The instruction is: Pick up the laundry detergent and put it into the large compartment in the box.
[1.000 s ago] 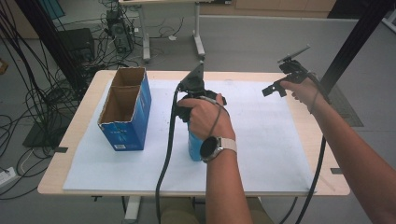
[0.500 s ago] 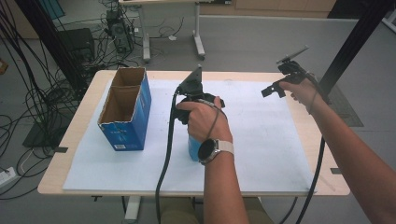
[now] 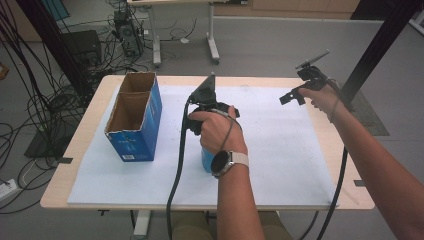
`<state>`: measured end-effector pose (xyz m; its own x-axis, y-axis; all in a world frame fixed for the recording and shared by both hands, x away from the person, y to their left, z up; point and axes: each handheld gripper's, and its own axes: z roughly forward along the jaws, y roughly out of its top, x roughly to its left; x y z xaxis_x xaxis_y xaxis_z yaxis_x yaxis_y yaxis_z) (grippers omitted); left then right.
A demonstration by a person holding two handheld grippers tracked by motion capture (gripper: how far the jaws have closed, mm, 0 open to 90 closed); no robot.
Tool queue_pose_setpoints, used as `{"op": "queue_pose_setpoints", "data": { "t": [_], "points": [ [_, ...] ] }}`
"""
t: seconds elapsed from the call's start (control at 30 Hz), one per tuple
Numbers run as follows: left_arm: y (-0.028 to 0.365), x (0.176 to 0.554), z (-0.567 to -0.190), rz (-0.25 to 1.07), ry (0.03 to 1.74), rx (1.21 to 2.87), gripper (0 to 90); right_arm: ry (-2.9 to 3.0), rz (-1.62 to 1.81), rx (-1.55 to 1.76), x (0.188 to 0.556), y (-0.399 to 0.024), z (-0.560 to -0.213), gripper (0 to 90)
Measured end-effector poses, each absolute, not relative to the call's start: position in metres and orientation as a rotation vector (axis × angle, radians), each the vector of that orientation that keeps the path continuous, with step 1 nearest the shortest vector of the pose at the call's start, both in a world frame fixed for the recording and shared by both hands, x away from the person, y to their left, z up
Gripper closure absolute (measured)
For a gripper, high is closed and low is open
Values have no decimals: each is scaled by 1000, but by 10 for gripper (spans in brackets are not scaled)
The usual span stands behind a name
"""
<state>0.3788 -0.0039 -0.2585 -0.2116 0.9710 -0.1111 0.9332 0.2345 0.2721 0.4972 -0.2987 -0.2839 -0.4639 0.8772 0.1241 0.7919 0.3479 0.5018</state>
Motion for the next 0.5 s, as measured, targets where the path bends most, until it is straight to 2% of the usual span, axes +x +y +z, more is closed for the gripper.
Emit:
{"op": "queue_pose_setpoints", "data": {
  "t": [0.5],
  "points": [
    [-1,378,-261,205,2254,1779,83,2441,757,1526,497,-298,-286,67]
  ]
}}
